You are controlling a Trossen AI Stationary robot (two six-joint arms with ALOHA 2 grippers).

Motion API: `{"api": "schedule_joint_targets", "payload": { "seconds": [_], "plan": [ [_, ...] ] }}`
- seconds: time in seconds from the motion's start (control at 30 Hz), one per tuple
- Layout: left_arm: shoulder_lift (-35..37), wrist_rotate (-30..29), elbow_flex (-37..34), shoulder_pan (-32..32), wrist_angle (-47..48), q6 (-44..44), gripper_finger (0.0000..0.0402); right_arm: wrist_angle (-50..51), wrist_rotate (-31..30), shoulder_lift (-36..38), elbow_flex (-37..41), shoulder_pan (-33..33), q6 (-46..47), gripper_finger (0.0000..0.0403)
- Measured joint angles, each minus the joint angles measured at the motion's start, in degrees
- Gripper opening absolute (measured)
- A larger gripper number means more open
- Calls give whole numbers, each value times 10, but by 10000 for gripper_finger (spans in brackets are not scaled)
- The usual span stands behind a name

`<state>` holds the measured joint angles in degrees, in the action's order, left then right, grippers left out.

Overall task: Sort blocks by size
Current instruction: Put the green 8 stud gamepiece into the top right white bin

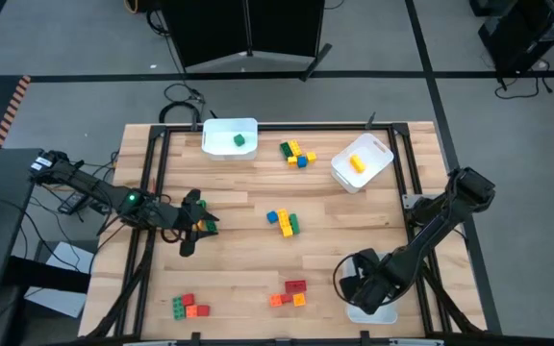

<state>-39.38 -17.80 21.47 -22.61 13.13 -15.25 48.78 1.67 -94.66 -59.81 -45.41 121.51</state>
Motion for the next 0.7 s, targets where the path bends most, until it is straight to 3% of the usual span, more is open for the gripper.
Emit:
{"api": "schedule_joint_targets", "payload": {
  "seconds": [0.4, 0.57, 0.7],
  "plan": [
    [0, 0, 0, 0, 0, 1, 203, 17, -25, 89, 0, 0, -41, 236],
    [0, -22, 0, 0, 0, 153, 203, 42, -40, 122, 0, 0, -42, 234],
    [0, -22, 0, 0, 0, 181, 203, 46, -43, 145, 0, 0, -41, 229]
  ]
}}
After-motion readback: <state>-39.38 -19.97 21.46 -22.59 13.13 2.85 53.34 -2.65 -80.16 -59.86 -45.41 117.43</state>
